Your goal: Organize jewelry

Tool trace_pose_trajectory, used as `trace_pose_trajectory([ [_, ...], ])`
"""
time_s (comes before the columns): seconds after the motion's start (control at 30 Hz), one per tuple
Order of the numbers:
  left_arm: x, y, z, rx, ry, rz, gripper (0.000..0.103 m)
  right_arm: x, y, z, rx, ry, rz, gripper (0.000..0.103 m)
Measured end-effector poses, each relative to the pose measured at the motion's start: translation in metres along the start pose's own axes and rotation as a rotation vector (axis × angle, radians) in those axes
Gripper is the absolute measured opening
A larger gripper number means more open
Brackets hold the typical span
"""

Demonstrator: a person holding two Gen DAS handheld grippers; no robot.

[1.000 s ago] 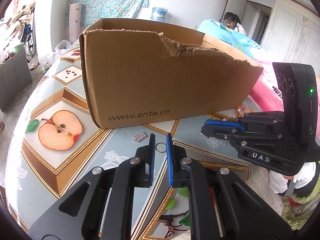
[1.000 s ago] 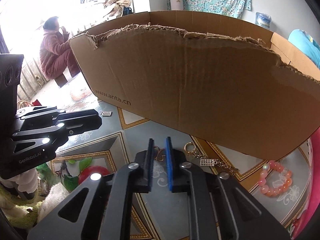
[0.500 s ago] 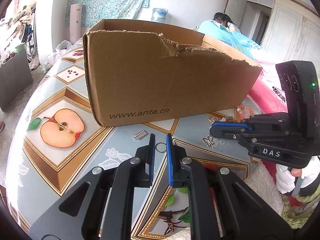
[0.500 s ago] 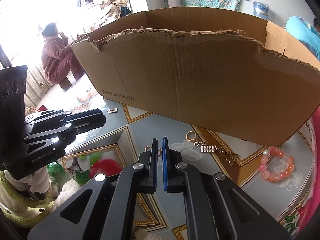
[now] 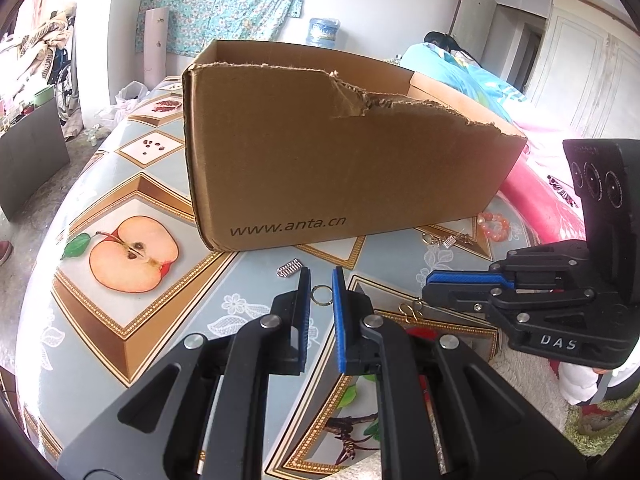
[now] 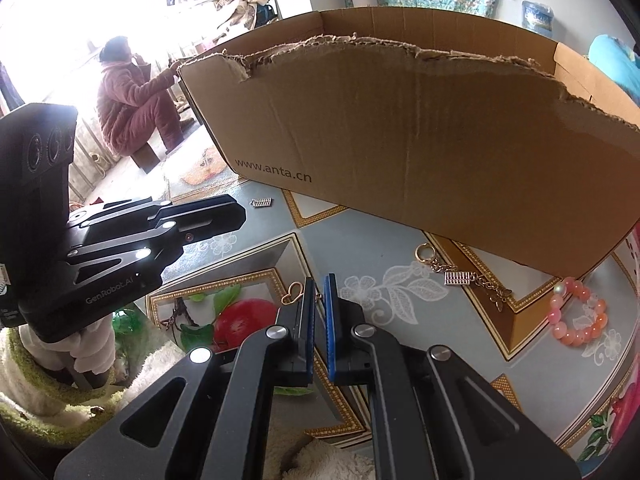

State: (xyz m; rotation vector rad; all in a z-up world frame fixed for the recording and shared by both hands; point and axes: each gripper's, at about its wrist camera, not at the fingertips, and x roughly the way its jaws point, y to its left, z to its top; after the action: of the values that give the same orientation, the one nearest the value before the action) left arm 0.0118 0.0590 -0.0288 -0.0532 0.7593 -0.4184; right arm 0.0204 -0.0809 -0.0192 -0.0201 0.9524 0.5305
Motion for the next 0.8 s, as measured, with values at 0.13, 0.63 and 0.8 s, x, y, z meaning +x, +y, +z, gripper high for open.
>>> trace_pose_trajectory([
  [0.13,-0.001,0.002,-0.001,-0.006,-0.003,0.000,0.010,-0.001,0.006,-0.001,-0.061,0.013,0.008,0.028],
  [0.63,0.000,0.001,-0.002,-0.012,-0.003,0.001,0.010,0.007,0.029,-0.003,-0.140,0.011,-0.062,0.022],
  [0.8,0.000,0.002,-0.003,-0.014,-0.006,0.000,0.010,0.007,0.025,-0.002,-0.126,0.010,-0.056,0.013],
])
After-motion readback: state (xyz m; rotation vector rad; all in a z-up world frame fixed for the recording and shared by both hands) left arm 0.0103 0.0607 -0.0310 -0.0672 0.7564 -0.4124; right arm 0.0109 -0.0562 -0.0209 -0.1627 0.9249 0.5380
